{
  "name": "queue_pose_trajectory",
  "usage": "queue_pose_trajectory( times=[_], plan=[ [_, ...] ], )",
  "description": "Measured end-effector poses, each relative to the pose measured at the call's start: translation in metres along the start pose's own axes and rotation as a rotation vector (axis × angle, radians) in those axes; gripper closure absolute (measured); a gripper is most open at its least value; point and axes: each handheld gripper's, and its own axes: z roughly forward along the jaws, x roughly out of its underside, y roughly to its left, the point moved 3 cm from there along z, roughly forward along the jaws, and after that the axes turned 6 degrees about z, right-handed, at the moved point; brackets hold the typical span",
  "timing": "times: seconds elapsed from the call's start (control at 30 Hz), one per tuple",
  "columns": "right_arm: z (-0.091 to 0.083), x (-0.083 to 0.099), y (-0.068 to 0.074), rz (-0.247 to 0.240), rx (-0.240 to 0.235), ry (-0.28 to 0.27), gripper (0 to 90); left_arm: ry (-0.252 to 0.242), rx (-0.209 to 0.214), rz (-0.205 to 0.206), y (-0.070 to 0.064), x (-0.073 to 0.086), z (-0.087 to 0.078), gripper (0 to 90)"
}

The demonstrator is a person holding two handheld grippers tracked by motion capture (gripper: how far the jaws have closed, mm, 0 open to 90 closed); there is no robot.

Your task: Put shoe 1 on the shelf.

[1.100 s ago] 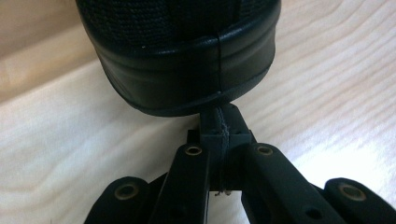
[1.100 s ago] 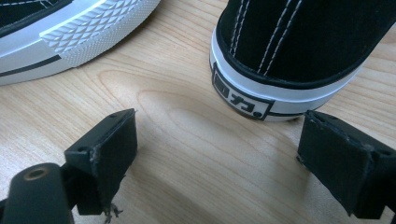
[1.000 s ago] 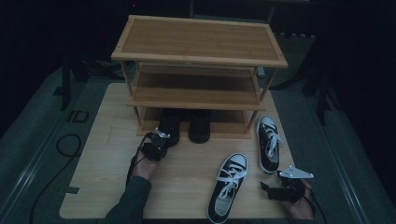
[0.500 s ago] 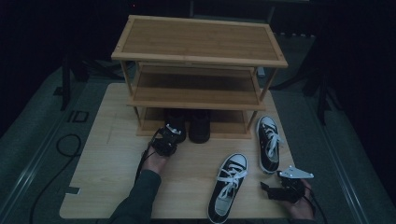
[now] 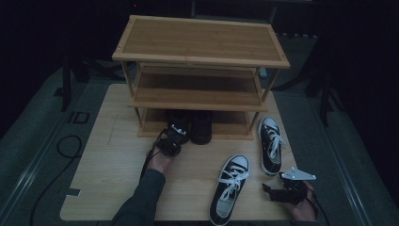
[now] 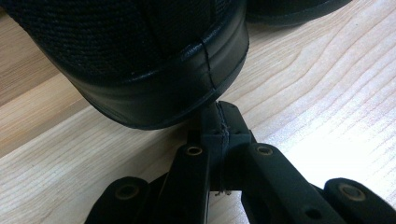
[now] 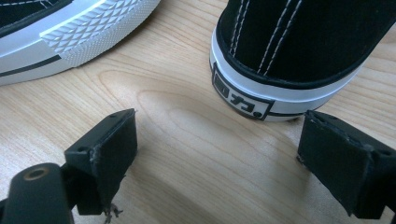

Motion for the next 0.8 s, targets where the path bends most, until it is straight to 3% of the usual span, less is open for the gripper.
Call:
queue_pose_trajectory(
  times=[0.2, 0.47, 0.7, 0.8],
  plan=[
    [0.0, 0.0, 0.0, 0.0, 0.0, 0.0, 11.5, -0.003, 0.005, -0.008, 0.001, -0.001, 0.001, 90.0],
    [0.0, 0.0, 0.0, 0.0, 0.0, 0.0, 11.4, -0.047, 0.052, -0.005, 0.002, 0.01, -0.009, 73.4],
    [0.0, 0.0, 0.0, 0.0, 0.0, 0.0, 11.5, -0.081, 0.054, -0.016, 0.014, 0.028, -0.022, 61.5],
    [0.0, 0.0, 0.0, 0.0, 0.0, 0.0, 11.5, -0.079, 0.042, -0.027, 0.019, 0.033, -0.023, 60.8]
  ],
)
